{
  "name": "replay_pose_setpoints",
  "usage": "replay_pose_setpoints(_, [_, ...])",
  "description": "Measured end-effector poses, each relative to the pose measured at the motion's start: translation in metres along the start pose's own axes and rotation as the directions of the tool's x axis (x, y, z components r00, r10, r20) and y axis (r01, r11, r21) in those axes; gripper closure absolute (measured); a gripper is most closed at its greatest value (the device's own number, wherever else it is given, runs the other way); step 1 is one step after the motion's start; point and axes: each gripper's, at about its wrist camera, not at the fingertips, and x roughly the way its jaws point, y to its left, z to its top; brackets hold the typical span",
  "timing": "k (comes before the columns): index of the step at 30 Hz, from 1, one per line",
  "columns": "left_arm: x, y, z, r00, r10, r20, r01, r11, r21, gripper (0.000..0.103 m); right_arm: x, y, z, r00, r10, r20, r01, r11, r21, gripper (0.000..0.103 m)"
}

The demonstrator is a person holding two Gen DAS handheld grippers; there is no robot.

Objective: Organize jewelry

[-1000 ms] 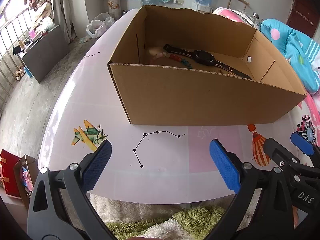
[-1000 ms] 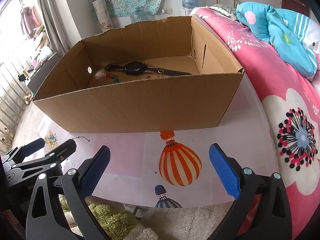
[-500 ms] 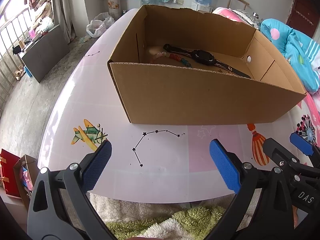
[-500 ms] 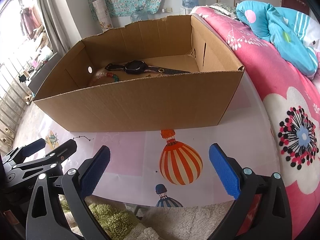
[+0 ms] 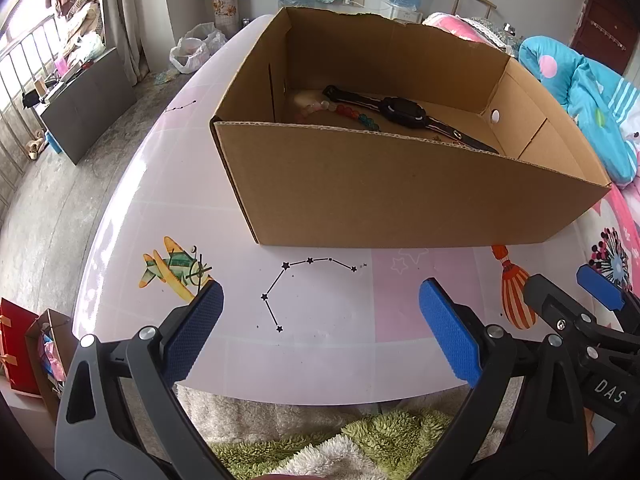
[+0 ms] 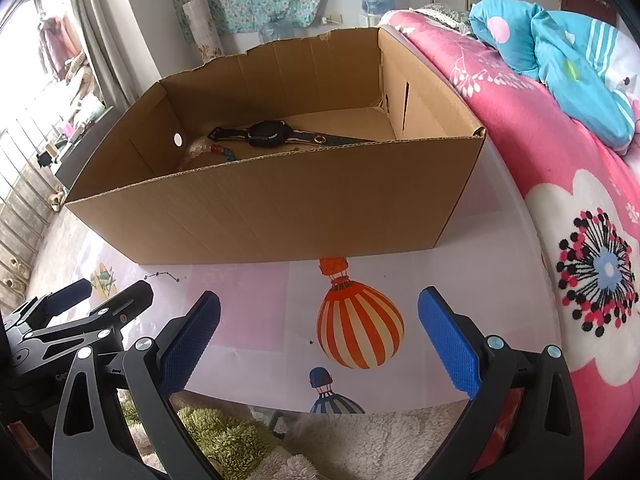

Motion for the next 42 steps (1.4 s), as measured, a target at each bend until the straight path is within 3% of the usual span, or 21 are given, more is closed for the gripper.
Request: replay_pose_setpoints(42, [0.0001,0.0029,-0.0002,1.000,-0.002,0.000,0.002,1.000,-0.004,0.008,0.0010,0.0025,-0.0008,1.000,0.007,-0.011,-0.007,1.000,-0.004,0.007])
